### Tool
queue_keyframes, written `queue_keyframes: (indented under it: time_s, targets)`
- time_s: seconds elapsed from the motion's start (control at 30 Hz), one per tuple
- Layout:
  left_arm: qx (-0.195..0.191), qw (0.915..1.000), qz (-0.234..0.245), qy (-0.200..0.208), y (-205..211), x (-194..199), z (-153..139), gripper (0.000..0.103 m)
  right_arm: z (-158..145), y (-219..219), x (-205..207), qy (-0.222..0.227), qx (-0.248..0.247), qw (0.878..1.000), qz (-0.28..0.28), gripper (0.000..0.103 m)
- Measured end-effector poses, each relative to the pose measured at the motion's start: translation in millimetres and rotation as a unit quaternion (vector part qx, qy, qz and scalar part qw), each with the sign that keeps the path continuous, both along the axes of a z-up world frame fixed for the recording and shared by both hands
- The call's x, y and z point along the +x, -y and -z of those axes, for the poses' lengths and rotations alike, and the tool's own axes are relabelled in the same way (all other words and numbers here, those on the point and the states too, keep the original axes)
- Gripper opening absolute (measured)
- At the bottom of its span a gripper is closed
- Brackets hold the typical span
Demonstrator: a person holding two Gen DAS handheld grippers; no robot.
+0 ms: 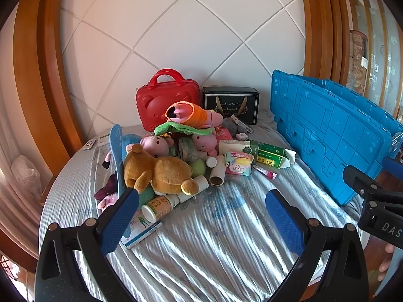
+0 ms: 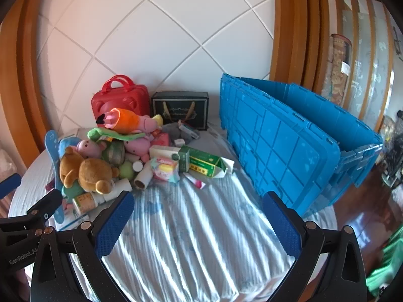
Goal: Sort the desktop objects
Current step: 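Move both tools toward the pile of toys and boxes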
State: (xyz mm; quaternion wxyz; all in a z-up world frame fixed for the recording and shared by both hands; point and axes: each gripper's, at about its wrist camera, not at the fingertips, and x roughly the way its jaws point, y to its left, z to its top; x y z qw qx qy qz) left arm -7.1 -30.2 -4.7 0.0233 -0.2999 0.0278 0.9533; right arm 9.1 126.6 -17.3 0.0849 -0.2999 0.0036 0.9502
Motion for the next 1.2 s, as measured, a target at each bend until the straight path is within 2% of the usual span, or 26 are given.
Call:
queue_keyframes:
  time_s: [1.2]
  targets:
    - [0.005,1.0,-0.001,0.004,8.3,10.8,7.3,0.102,3.2,4.1,12.8,0.003,0.007,1.0,0.0,0.103]
